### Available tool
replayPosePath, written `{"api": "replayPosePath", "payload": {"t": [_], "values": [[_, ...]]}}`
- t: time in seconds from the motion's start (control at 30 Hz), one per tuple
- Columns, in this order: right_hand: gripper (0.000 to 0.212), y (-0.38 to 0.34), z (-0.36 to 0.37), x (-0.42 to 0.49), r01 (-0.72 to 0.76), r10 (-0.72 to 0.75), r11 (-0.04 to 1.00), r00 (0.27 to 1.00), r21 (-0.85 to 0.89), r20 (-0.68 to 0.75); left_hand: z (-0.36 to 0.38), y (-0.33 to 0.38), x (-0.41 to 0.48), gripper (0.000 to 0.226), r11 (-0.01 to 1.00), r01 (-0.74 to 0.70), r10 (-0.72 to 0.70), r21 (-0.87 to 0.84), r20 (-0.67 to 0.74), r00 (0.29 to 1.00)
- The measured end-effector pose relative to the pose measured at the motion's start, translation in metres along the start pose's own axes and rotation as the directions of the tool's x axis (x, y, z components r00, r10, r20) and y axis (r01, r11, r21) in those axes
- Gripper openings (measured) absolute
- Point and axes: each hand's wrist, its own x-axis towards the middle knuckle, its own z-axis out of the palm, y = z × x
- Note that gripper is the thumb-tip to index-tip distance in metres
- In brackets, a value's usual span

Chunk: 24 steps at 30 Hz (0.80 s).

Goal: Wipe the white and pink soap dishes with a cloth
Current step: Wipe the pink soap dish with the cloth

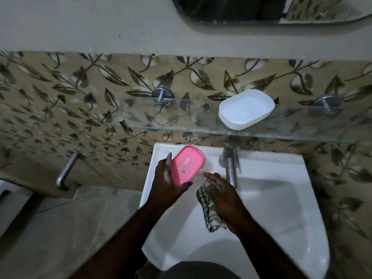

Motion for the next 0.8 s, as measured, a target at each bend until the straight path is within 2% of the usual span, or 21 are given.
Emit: {"api": "replayPosePath", "payload": {"t": [0.07, 0.17, 0.27, 0.33, 0.37, 0.4, 0.47, 0.53, 0.63, 0.8], "values": [[0.011, -0.008, 0.001, -0.001, 0.005, -0.006, 1.0, 1.0, -0.013, -0.016, -0.002, 0.012, -0.021, 0.115, 0.999, -0.041, 0.041, -0.03, -0.012, 0.999], [0.028, -0.017, 0.001, -0.003, -0.022, 0.021, 0.999, 0.999, 0.033, 0.027, -0.006, 0.021, -0.038, 0.112, 0.996, -0.079, 0.079, -0.031, -0.013, 0.997], [0.035, -0.021, 0.0, -0.006, -0.007, 0.005, 0.999, 0.999, 0.042, 0.053, -0.011, 0.023, -0.05, 0.104, 0.994, -0.086, 0.085, -0.06, -0.025, 0.996], [0.036, -0.024, -0.001, -0.009, -0.015, 0.006, 0.994, 0.996, 0.107, 0.085, -0.016, 0.027, -0.055, 0.091, 0.983, -0.026, 0.02, -0.18, -0.039, 0.999], [0.037, -0.025, -0.002, -0.011, -0.027, 0.014, 0.991, 0.995, 0.129, 0.101, -0.019, 0.03, -0.057, 0.077, 0.962, 0.033, -0.046, -0.27, -0.042, 0.998], [0.037, -0.025, -0.004, -0.013, -0.037, 0.022, 0.99, 0.993, 0.137, 0.114, -0.022, 0.034, -0.058, 0.056, 0.913, 0.101, -0.128, -0.394, -0.041, 0.991], [0.038, -0.029, -0.009, -0.017, -0.025, 0.01, 0.993, 0.991, 0.114, 0.134, -0.03, 0.04, -0.058, 0.016, 0.712, 0.209, -0.288, -0.671, -0.007, 0.957], [0.034, -0.034, -0.014, -0.022, -0.002, -0.014, 0.995, 0.987, 0.101, 0.16, -0.036, 0.042, -0.056, 0.02, 0.558, 0.276, -0.346, -0.783, 0.082, 0.934], [0.037, -0.039, -0.016, -0.03, -0.039, 0.007, 0.989, 0.975, 0.143, 0.223, -0.042, 0.048, -0.052, 0.025, 0.472, 0.345, -0.333, -0.811, 0.199, 0.922], [0.048, -0.044, -0.008, -0.04, -0.02, -0.018, 0.991, 0.96, 0.131, 0.28, -0.034, 0.059, -0.051, 0.053, 0.212, 0.563, -0.324, -0.799, 0.486, 0.812]]}}
